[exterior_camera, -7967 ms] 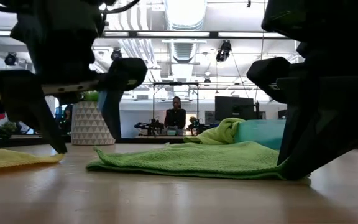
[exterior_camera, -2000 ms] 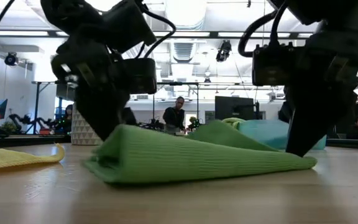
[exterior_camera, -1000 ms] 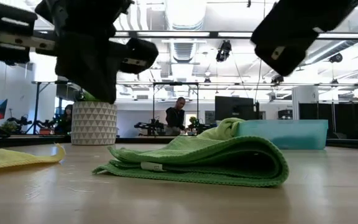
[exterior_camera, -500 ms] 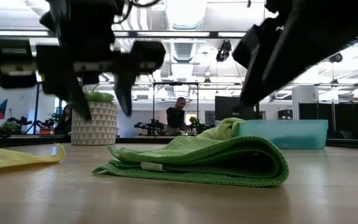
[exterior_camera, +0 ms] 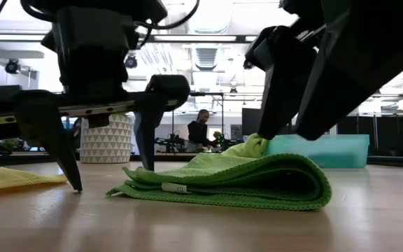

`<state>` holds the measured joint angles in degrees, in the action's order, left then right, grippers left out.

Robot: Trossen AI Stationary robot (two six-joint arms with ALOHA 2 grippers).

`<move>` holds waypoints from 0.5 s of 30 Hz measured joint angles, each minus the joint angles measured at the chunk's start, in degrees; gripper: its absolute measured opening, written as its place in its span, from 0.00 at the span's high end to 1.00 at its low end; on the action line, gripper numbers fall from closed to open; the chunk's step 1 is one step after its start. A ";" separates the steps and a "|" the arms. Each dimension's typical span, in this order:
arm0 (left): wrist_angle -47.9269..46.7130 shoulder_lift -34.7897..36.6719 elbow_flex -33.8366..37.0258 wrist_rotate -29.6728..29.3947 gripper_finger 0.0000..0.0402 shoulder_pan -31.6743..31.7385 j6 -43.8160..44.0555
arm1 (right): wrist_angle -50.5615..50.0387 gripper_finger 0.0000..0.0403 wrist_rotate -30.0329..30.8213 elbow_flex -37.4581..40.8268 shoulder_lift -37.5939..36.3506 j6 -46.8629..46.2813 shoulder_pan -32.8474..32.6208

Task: Fold microfiber towels
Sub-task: Fold the green towel

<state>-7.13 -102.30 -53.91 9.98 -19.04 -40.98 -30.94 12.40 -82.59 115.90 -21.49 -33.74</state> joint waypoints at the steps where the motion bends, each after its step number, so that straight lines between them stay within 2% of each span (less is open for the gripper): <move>1: -0.04 0.13 0.00 -0.84 0.34 -0.33 -0.03 | -0.47 0.42 0.14 0.00 -0.31 -0.82 0.00; 7: 1.69 0.85 0.13 -4.79 0.34 -2.32 -3.86 | -2.00 0.45 0.27 -0.03 -0.68 -1.94 -0.15; 15: 6.18 -1.55 -0.03 -5.05 0.37 -2.93 -7.77 | -2.02 0.46 0.29 -0.13 -0.70 -4.58 -0.15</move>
<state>-0.95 -103.84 -53.94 4.93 -21.98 -48.76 -32.96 12.69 -82.72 115.20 -26.07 -33.89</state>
